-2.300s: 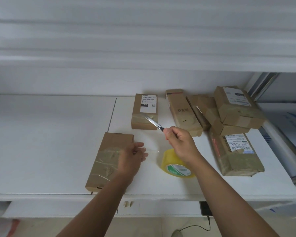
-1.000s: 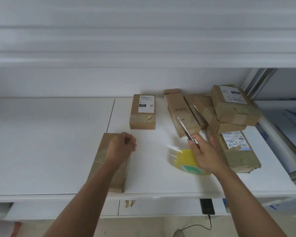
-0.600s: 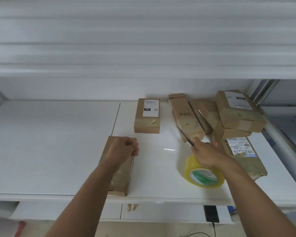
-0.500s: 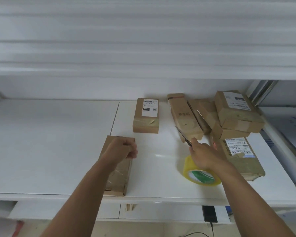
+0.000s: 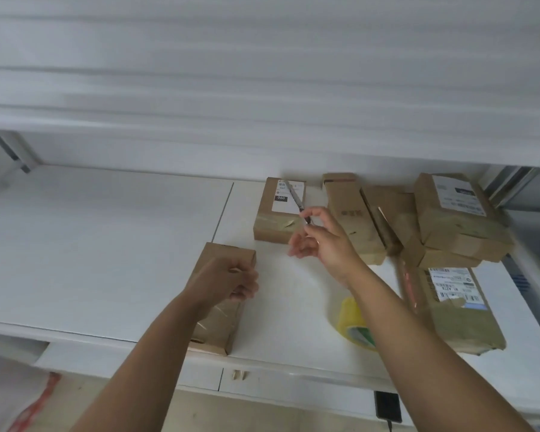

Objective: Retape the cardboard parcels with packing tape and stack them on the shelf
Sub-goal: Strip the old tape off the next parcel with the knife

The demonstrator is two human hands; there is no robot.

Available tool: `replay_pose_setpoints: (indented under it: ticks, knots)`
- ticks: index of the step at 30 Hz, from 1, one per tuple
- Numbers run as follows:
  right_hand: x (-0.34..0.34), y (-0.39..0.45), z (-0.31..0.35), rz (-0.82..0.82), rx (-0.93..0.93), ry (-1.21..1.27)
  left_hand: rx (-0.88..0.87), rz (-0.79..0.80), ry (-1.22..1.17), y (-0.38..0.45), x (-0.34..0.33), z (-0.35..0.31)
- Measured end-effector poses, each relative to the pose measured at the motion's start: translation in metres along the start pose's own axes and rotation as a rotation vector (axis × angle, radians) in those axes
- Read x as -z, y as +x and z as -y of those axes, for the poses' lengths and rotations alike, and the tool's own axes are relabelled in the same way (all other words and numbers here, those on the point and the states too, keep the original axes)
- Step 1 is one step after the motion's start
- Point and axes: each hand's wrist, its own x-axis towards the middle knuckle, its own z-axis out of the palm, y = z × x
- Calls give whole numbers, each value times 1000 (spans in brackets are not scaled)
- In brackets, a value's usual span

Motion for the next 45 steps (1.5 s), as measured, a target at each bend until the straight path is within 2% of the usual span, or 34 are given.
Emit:
replay_pose_setpoints:
  ticks: [3, 6, 11, 15, 20, 25, 30, 45]
  knots:
    - [7, 2, -10, 60, -67, 251, 6, -49, 6, 0, 2, 5]
    - [17, 1, -11, 109, -47, 435, 7, -84, 44, 2, -1, 13]
    - [31, 6, -14, -63, -44, 640, 16, -136, 26, 5, -9, 18]
    - [39, 4, -11, -85, -53, 720, 19, -135, 32, 3, -12, 16]
    - [32, -1, -10, -35, -49, 595, 3, -141, 50, 1, -14, 13]
    - [20, -2, -11, -6, -60, 334, -6, -144, 58, 1, -12, 14]
    - [13, -3, -18, 40, 12, 127, -12, -149, 61, 2, -11, 17]
    - [11, -6, -21, 126, 31, -11, -28, -198, 98, 7, -17, 20]
